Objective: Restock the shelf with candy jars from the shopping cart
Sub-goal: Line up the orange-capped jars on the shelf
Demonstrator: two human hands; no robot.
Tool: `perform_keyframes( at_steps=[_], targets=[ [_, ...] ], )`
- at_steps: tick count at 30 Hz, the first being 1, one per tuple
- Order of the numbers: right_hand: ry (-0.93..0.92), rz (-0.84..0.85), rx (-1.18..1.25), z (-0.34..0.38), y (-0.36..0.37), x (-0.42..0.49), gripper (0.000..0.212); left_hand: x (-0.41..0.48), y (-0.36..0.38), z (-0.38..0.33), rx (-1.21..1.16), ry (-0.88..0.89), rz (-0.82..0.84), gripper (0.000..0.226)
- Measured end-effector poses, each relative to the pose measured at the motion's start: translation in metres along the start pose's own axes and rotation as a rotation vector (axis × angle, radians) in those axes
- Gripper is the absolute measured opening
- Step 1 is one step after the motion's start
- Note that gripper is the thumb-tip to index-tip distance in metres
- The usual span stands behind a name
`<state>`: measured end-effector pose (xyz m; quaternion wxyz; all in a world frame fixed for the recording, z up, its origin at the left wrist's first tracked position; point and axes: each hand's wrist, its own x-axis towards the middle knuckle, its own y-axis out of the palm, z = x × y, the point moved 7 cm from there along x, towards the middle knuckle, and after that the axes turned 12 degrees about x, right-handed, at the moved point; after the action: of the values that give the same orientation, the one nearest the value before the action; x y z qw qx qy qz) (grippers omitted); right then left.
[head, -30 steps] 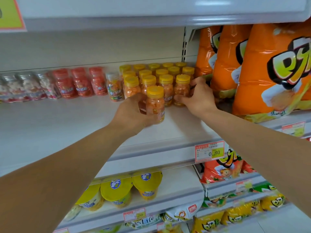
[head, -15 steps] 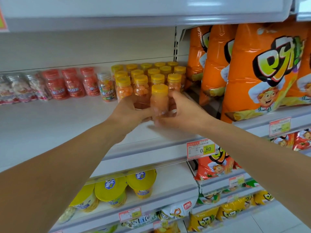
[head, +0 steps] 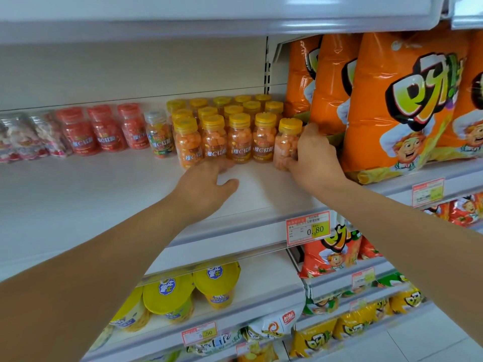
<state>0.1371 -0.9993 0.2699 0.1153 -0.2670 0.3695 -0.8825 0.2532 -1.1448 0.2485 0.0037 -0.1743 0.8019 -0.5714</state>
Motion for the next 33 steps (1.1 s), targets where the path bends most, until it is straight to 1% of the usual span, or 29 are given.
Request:
perform_keyframes(
  at_steps=[4,8,10,14,16,18,20,22,24,26,28,30,33],
  targets=[
    [-0.012,-0.029,-0.121,0.001,0.001,0.008,0.060,-0.001,0.004,0.000,0.003,0.002,0.038,0.050],
    [-0.053,-0.026,-0.330,0.005,0.005,0.010,0.068,-0.001,0.004,-0.001,-0.013,0.010,0.044,0.049],
    [-0.074,-0.041,-0.385,0.007,0.003,0.010,0.069,-0.001,0.004,-0.001,-0.016,0.021,0.049,0.049],
    [-0.105,-0.086,-0.392,0.011,-0.004,0.006,0.063,-0.002,0.003,-0.001,-0.001,0.032,0.044,0.047],
    [-0.122,-0.092,-0.382,0.012,-0.005,0.003,0.068,-0.002,-0.001,-0.003,0.030,0.045,-0.023,0.040],
    [-0.149,-0.091,-0.393,0.013,-0.005,0.002,0.070,-0.003,-0.013,-0.010,0.109,0.082,-0.172,0.031],
    [-0.167,-0.100,-0.395,0.015,-0.007,0.004,0.063,-0.003,-0.027,-0.022,0.196,0.135,-0.336,0.026],
    [-0.176,-0.109,-0.402,0.015,-0.009,0.007,0.059,0.001,-0.037,-0.036,0.277,0.186,-0.442,0.028],
    [-0.191,-0.113,-0.424,0.014,-0.009,0.011,0.055,0.008,-0.042,-0.048,0.366,0.222,-0.481,0.043],
    [-0.202,-0.109,-0.458,0.016,-0.008,0.015,0.049,0.019,-0.039,-0.055,0.464,0.232,-0.420,0.055],
    [-0.199,-0.112,-0.499,0.016,-0.007,0.020,0.049,0.034,-0.028,-0.056,0.546,0.241,-0.327,0.056],
    [-0.190,-0.107,-0.490,0.016,-0.006,0.025,0.051,0.047,-0.021,-0.058,0.620,0.249,-0.280,0.063],
    [-0.191,-0.109,-0.492,0.018,-0.003,0.032,0.046,0.058,-0.015,-0.058,0.697,0.236,-0.221,0.066]
  ],
)
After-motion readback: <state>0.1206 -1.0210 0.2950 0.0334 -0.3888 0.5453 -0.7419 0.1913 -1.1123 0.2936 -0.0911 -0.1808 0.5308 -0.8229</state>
